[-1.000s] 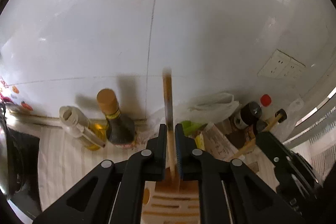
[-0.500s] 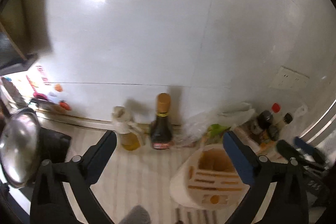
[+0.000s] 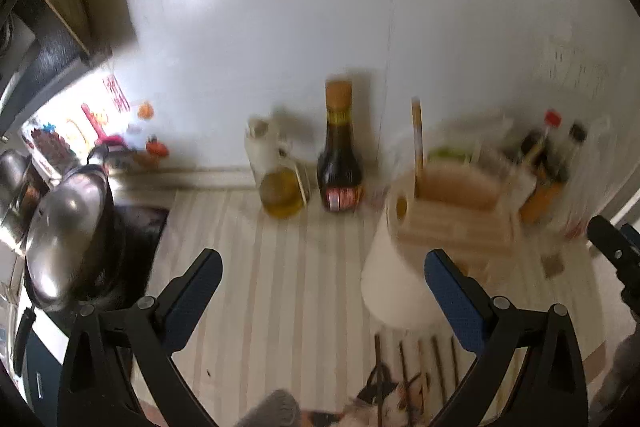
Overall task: Organize utensils
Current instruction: 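Grasp a dark brown chopstick with the left tool while the right tool grasps another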
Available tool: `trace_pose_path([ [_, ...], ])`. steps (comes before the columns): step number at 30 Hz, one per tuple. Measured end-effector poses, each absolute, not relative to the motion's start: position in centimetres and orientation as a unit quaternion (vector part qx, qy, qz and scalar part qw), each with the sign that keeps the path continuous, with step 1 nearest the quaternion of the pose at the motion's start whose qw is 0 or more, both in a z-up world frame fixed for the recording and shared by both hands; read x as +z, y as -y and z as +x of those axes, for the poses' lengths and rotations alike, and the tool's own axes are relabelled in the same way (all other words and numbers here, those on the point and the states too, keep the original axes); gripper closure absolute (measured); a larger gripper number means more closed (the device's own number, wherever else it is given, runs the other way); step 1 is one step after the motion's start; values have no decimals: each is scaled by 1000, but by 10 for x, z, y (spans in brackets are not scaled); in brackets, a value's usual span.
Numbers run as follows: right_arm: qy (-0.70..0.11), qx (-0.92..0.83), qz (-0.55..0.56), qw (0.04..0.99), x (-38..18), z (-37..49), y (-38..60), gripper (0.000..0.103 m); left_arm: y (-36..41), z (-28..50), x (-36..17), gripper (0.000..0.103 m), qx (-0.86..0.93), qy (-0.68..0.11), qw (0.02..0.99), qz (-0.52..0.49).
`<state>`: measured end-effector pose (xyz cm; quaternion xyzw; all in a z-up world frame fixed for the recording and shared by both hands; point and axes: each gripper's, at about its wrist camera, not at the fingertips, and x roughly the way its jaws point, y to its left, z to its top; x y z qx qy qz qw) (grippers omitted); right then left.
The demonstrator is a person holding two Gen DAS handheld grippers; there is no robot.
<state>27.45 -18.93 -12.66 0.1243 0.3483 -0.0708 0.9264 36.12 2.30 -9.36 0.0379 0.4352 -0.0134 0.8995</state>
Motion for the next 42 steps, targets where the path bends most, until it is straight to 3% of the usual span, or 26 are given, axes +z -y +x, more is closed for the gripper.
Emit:
trace_pose_path([
  [5, -407, -93, 134, 899, -166, 257, 205, 2, -18, 346, -141, 0, -11, -490, 871, 33],
  [7, -437, -96, 141, 883, -187, 252, 215, 21, -15, 341, -160, 0, -8, -509, 860, 39],
  [13, -523, -69, 156, 835, -254, 251, 220, 43, 0, 328, -230, 4, -9, -583, 810, 58],
  [16, -566, -44, 156, 809, -290, 253, 210, 53, 8, 324, -264, 25, -23, -622, 780, 60],
  [21, -619, -16, 156, 769, -337, 254, 189, 55, 19, 318, -315, 52, -38, -674, 735, 64],
  [22, -629, -10, 154, 762, -345, 255, 184, 55, 19, 317, -320, 60, -41, -679, 731, 62],
  [24, -636, -4, 142, 758, -354, 256, 175, 55, 19, 315, -323, 65, -45, -678, 731, 54],
  [28, -647, 2, 121, 753, -368, 261, 162, 65, 14, 311, -321, 96, -42, -674, 736, 48],
  [30, -652, 4, 104, 751, -375, 263, 154, 74, 6, 309, -319, 98, -36, -674, 737, 45],
  [33, -652, -1, 70, 755, -374, 262, 145, 97, -10, 307, -318, 99, -22, -676, 736, 31],
  [42, -689, -21, 153, 708, -379, 254, 190, 98, -40, 295, -318, 98, -33, -698, 715, 5],
])
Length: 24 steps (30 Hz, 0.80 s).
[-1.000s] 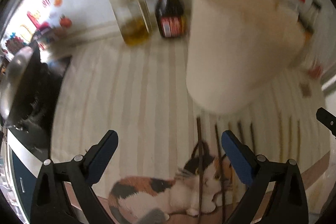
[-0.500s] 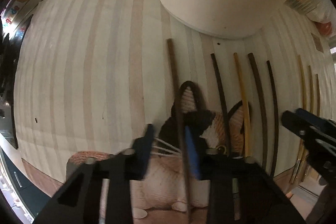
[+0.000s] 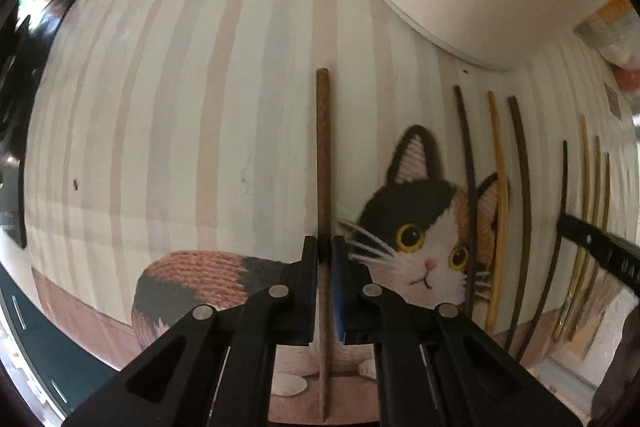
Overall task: Organize utensils
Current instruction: 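Grasp a dark brown chopstick with the left tool while the right tool grasps another, then carry both dark chopsticks up and drop them into the pink holder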
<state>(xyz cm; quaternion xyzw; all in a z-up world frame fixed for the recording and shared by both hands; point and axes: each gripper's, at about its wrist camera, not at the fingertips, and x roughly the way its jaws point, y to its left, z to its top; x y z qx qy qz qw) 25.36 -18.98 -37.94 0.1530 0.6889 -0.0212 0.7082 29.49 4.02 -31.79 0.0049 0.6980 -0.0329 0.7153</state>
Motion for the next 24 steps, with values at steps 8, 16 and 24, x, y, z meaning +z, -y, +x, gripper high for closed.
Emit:
trace_pose_path([
  [8, -699, -27, 112, 705, -378, 286, 190, 97, -39, 329, -317, 94, -58, -711, 701, 12],
  [16, -689, -51, 105, 715, -376, 310, 173, 98, -19, 353, -317, 98, -58, -696, 714, 55],
  [24, -657, -42, 122, 743, -360, 284, 177, 99, -17, 347, -286, 99, -73, -664, 742, 61],
])
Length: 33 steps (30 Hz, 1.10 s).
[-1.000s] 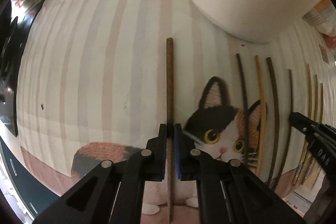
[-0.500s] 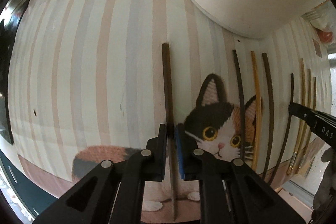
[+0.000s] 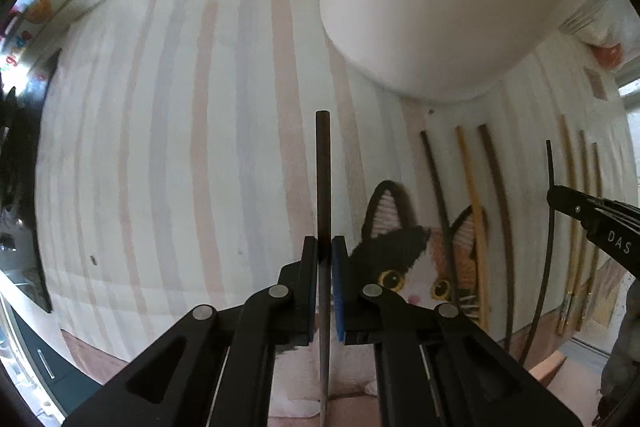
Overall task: Organize utensils
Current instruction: 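Carry both dark chopsticks up and drop them into the pink holder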
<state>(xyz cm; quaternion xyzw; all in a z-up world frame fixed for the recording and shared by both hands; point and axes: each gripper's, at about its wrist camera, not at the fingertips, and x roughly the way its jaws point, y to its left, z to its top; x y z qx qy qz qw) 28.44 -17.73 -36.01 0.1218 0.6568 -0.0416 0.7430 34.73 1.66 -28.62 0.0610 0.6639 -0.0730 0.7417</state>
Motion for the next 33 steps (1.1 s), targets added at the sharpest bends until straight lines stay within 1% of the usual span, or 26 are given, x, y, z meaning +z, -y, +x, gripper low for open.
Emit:
trace_pose_path([
  [2, -641, -39, 128, 756, -346, 267, 188, 99, -20, 345, -272, 99, -73, -653, 752, 52],
  [8, -603, -28, 145, 784, -306, 255, 191, 99, -30, 341, -227, 99, -81, -619, 780, 38],
  [12, -576, -19, 143, 804, -282, 249, 200, 99, -30, 336, -206, 99, -83, -597, 797, 38],
  [14, -562, -17, 142, 814, -269, 253, 202, 99, -29, 330, -203, 99, -82, -587, 805, 36],
  [22, -511, -17, 118, 851, -247, 262, 178, 99, -30, 329, -182, 99, -84, -553, 828, 41],
  [33, -440, -16, 126, 889, -192, 265, 184, 100, -34, 329, -127, 99, -81, -493, 866, 24],
])
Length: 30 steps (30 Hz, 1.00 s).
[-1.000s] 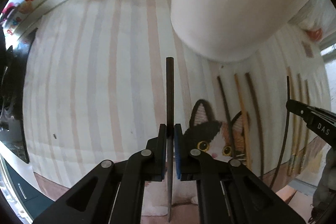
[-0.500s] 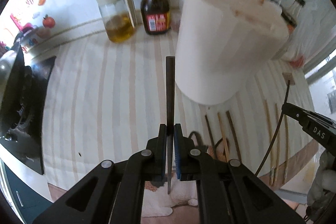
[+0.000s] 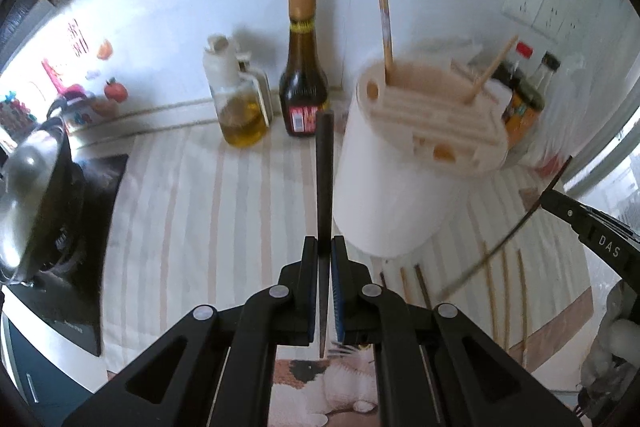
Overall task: Organize utensils
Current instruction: 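Carry both dark chopsticks up and drop them into the pink holder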
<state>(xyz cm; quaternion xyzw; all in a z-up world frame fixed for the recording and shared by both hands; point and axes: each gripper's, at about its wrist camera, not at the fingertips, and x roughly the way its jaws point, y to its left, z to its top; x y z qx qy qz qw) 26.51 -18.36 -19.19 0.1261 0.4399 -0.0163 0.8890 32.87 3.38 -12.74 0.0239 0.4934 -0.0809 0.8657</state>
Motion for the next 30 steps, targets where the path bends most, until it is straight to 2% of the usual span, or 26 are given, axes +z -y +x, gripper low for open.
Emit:
trace_pose_path([
  [1, -433, -12, 128, 892, -185, 266, 183, 103, -35, 329, -122, 99, -80, -487, 869, 21],
  [6, -411, 1, 130, 902, -159, 271, 182, 103, -37, 333, -96, 99, -79, -464, 882, 17],
  [10, -430, 24, 194, 881, -166, 281, 196, 103, -36, 337, -91, 99, -74, -458, 886, 13],
  [14, -473, 10, 246, 846, -200, 290, 216, 100, -29, 340, -103, 99, -71, -468, 881, 12],
  [18, -496, 7, 256, 830, -243, 297, 224, 86, -24, 348, -123, 99, -60, -490, 869, 7],
  [24, -499, 9, 285, 819, -296, 329, 240, 84, -18, 379, -148, 99, 12, -503, 864, 33],
  [27, -490, 19, 277, 826, -305, 349, 238, 77, -20, 392, -154, 99, 45, -504, 862, 39],
  [30, -488, 31, 259, 833, -311, 368, 233, 76, -23, 399, -159, 99, 65, -507, 859, 40],
])
